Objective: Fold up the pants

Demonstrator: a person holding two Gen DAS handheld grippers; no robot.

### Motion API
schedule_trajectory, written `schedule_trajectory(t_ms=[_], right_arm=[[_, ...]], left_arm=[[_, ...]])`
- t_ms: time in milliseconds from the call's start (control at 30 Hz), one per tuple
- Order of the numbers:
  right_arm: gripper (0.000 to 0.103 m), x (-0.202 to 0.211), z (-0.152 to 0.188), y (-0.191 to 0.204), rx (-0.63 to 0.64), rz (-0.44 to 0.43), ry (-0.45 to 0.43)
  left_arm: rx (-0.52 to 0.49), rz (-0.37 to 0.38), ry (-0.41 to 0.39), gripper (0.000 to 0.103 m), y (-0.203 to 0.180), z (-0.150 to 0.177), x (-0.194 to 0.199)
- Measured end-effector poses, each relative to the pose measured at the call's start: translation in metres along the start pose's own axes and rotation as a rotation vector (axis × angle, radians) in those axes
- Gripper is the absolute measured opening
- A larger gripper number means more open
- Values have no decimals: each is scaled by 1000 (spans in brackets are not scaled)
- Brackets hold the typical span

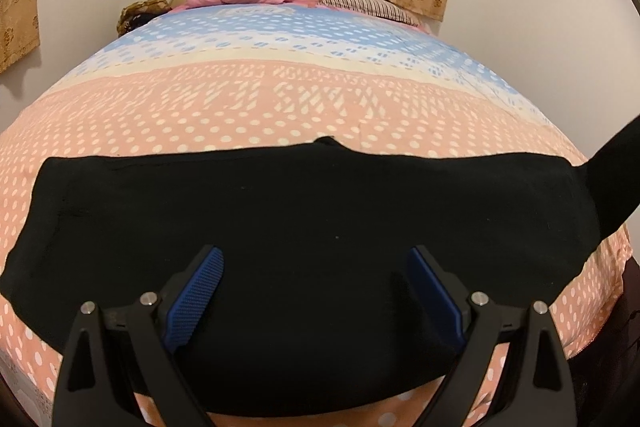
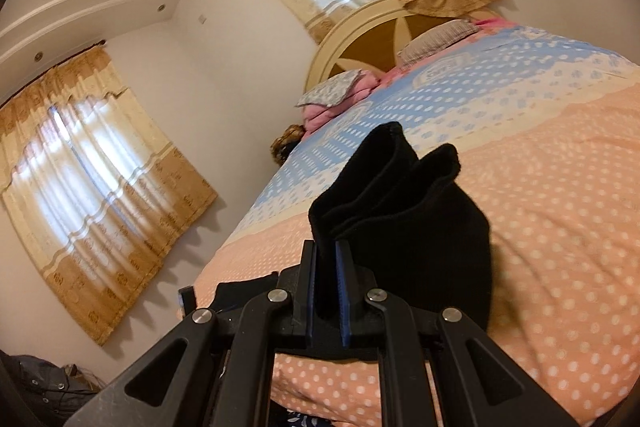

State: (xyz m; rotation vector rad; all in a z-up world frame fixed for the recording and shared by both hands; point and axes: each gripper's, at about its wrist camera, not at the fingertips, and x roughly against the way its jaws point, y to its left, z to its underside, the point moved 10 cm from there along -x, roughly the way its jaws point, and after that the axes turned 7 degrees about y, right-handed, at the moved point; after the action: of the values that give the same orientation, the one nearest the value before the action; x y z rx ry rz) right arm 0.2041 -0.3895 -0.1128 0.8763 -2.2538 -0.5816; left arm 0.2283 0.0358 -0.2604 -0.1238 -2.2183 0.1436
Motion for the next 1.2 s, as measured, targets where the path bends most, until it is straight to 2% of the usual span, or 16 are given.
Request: schedule_trajectory(t_ms=[333, 600, 767, 1033, 1200], right_arm=[[9, -57, 6, 41, 72, -28, 85], [9, -129, 34, 75, 155, -29, 232], [9, -173, 56, 92, 218, 2, 316], [9, -239, 99, 98, 287, 51, 456], [9, -262, 123, 82, 284, 91, 517]], left_arm=[[23, -3, -4, 96, 6, -1, 3], [29, 3, -4, 96, 8, -1, 2], [31, 6, -4, 96, 8, 0, 3], [34, 26, -5, 96, 5, 1, 3], [18, 68, -1, 96, -7, 1, 3]])
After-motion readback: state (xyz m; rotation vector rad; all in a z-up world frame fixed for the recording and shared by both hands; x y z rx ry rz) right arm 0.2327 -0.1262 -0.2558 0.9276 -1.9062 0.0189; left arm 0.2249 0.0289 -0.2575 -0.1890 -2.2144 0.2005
